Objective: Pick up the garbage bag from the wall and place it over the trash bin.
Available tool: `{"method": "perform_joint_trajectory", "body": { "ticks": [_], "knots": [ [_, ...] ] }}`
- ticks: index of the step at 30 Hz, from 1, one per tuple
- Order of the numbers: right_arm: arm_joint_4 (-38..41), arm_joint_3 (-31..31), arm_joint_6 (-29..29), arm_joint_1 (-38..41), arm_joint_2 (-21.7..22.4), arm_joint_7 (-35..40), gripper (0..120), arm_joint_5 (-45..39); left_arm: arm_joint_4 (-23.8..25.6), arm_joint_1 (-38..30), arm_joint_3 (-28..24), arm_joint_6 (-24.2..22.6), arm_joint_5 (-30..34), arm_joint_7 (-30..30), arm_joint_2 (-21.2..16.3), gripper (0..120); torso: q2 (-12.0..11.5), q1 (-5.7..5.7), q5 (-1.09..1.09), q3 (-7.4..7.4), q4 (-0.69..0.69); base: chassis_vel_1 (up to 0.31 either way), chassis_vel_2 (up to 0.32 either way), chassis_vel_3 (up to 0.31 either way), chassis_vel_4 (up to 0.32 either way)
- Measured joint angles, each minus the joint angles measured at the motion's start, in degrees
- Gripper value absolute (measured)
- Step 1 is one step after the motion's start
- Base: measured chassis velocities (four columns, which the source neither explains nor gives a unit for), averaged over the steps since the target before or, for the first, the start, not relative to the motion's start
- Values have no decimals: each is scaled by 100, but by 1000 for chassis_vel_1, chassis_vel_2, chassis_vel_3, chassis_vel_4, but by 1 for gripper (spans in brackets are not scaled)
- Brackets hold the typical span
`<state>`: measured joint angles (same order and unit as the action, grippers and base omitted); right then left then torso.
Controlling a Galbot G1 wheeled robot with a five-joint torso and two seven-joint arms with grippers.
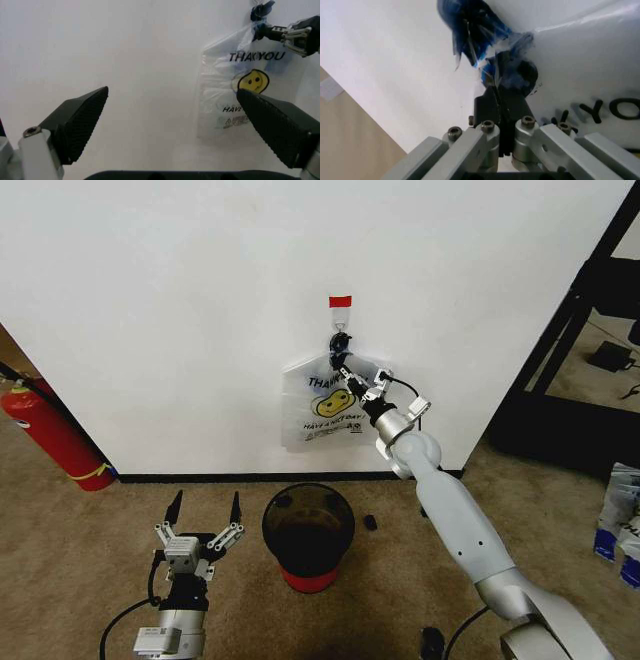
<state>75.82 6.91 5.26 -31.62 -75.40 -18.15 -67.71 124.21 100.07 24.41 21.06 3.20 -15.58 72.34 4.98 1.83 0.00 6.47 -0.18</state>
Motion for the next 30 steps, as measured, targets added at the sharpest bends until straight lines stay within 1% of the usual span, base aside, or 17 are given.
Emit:
{"method": "perform_joint_trajectory", "body": {
  "ticks": [12,18,30],
  "knots": [
    [728,50,1,-542,176,128,0,213,70,18,-52,40,-9,-4,-1,100,0,0,0,0,0,0,0,0,0],
    [1129,42,-13,-948,247,154,0,384,89,63,-68,91,-12,-5,-11,100,0,0,0,0,0,0,0,0,0],
    [1482,109,-24,-1396,263,198,0,601,70,-3,-163,96,5,-1,-48,100,0,0,0,0,0,0,0,0,0]
  ]
}}
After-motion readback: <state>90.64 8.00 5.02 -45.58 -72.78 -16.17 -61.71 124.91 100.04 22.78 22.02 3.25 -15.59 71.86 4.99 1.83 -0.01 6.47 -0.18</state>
